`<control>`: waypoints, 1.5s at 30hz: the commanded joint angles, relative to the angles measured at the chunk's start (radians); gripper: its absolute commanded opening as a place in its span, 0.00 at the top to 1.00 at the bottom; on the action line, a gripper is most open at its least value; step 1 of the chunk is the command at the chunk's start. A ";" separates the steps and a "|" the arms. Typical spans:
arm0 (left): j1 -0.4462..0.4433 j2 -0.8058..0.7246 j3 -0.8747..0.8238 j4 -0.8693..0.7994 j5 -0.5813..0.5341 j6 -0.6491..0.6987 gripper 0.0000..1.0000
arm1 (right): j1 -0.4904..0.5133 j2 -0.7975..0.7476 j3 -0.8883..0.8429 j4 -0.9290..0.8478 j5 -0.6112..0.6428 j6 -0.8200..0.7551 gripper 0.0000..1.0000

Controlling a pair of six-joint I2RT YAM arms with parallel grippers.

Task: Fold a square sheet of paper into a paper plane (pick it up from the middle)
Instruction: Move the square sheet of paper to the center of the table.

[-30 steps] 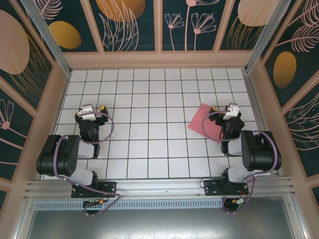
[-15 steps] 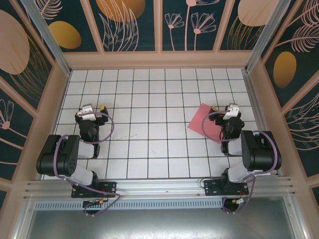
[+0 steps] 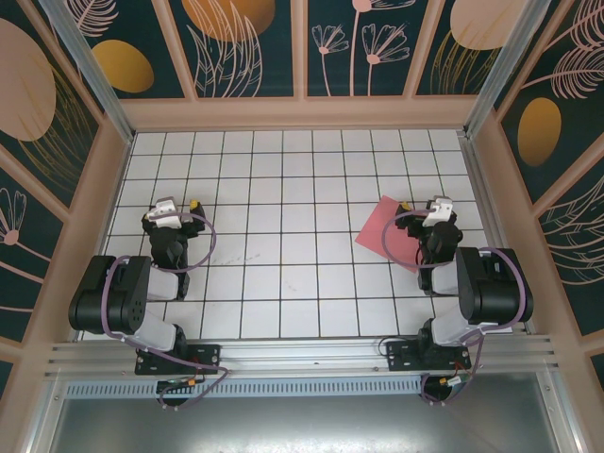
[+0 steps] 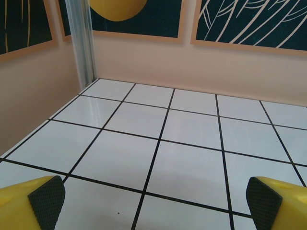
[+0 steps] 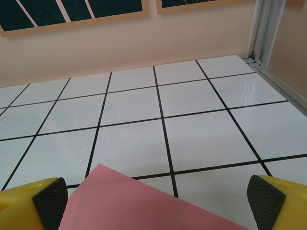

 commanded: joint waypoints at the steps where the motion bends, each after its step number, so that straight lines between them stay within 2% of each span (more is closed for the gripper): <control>1: 0.005 -0.006 0.014 0.002 0.012 0.018 0.01 | -0.008 0.007 0.017 0.016 -0.025 0.004 0.01; 26: 0.005 -0.006 0.016 0.001 0.015 0.018 0.01 | -0.008 0.006 0.017 0.016 -0.025 0.004 0.01; 29: 0.005 -0.023 0.019 -0.015 0.032 0.024 0.01 | -0.004 0.004 0.017 0.019 -0.034 -0.002 0.01; 32: 0.005 -0.102 0.011 -0.069 0.034 0.023 0.01 | -0.009 -0.011 0.034 -0.019 -0.030 0.004 0.01; 34: 0.005 -0.173 0.012 -0.143 0.035 0.012 0.01 | 0.006 -0.071 0.047 -0.109 -0.039 -0.019 0.01; 35: 0.005 -0.218 0.009 -0.184 0.033 0.000 0.01 | 0.016 -0.118 0.077 -0.221 0.002 0.000 0.01; 36: 0.005 -0.258 0.006 -0.214 0.032 -0.011 0.01 | 0.017 -0.153 0.124 -0.353 0.054 0.044 0.01; 38: 0.005 -0.348 0.011 -0.294 0.039 -0.057 0.01 | 0.014 -0.192 0.289 -0.740 0.168 0.179 0.01; 40: 0.005 -0.425 0.040 -0.399 0.049 -0.119 0.01 | 0.011 -0.170 0.450 -1.024 0.178 0.279 0.01; 42: 0.005 -0.478 0.105 -0.581 -0.046 -0.293 0.01 | -0.007 -0.131 0.544 -1.186 0.075 0.361 0.01; 43: 0.005 -0.500 0.148 -0.713 -0.104 -0.406 0.01 | -0.024 -0.119 0.548 -1.206 -0.029 0.400 0.01; 44: 0.005 -0.517 0.178 -0.802 -0.111 -0.465 0.01 | -0.043 -0.107 0.542 -1.219 -0.138 0.440 0.02; 45: 0.005 -0.533 0.196 -0.840 -0.071 -0.476 0.01 | -0.050 -0.096 0.540 -1.222 -0.208 0.475 0.07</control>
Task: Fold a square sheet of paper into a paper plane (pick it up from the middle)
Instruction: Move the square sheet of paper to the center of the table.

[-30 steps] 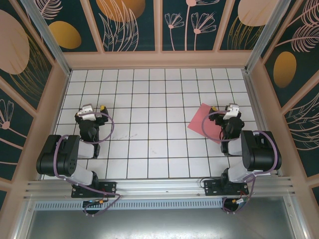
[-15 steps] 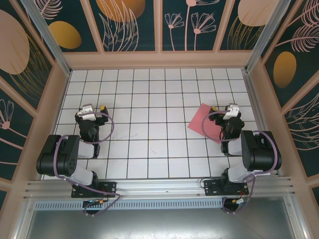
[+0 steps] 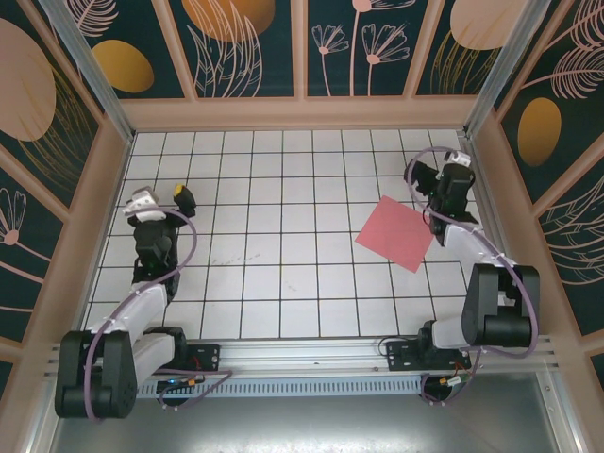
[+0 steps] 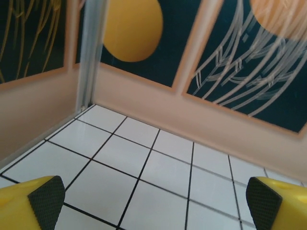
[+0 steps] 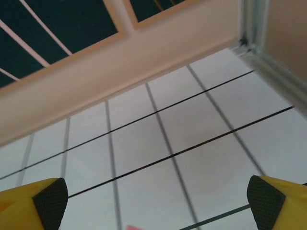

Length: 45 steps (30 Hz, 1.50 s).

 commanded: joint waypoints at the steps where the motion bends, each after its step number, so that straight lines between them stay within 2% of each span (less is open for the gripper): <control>1: 0.004 -0.056 0.080 -0.319 0.014 -0.226 0.01 | -0.027 0.057 -0.025 -0.289 -0.270 0.195 0.11; 3: 0.004 -0.079 0.092 -0.388 0.066 -0.340 0.01 | 0.000 0.068 -0.037 -0.282 -0.318 0.249 0.14; 4: 0.004 -0.084 0.091 -0.392 0.132 -0.356 0.01 | 0.022 0.076 -0.032 -0.294 -0.312 0.254 0.16; 7: 0.004 -0.066 0.096 -0.385 0.341 -0.363 0.01 | 0.095 0.103 -0.002 -0.341 -0.204 0.258 0.18; 10: 0.004 -0.042 0.100 -0.391 0.468 -0.379 0.01 | 0.135 0.172 0.044 -0.385 -0.173 0.276 0.20; 14: 0.004 -0.022 0.083 -0.385 0.558 -0.393 0.01 | 0.161 0.282 0.116 -0.430 -0.145 0.295 0.24; 19: 0.004 -0.001 0.063 -0.396 0.628 -0.398 0.01 | 0.223 0.375 0.172 -0.480 -0.109 0.266 0.25; 26: 0.004 -0.020 0.014 -0.401 0.684 -0.434 0.01 | 0.422 0.470 0.187 -0.467 -0.180 0.198 0.28; 31: 0.004 -0.058 -0.033 -0.398 0.707 -0.472 0.01 | 0.587 0.502 0.205 -0.414 -0.184 0.318 0.29; 35: 0.002 -0.103 -0.077 -0.372 0.716 -0.513 0.01 | 0.689 0.518 0.293 -0.417 -0.187 0.370 0.29; 38: 0.002 -0.145 -0.071 -0.375 0.722 -0.489 0.01 | 0.701 0.476 0.355 -0.469 -0.140 0.359 0.28; 41: 0.002 -0.191 -0.051 -0.447 0.604 -0.501 0.01 | 0.675 0.405 0.362 -0.524 -0.020 0.337 0.25; 45: 0.002 -0.229 -0.083 -0.405 0.509 -0.591 0.01 | 0.626 0.366 0.332 -0.567 0.030 0.305 0.25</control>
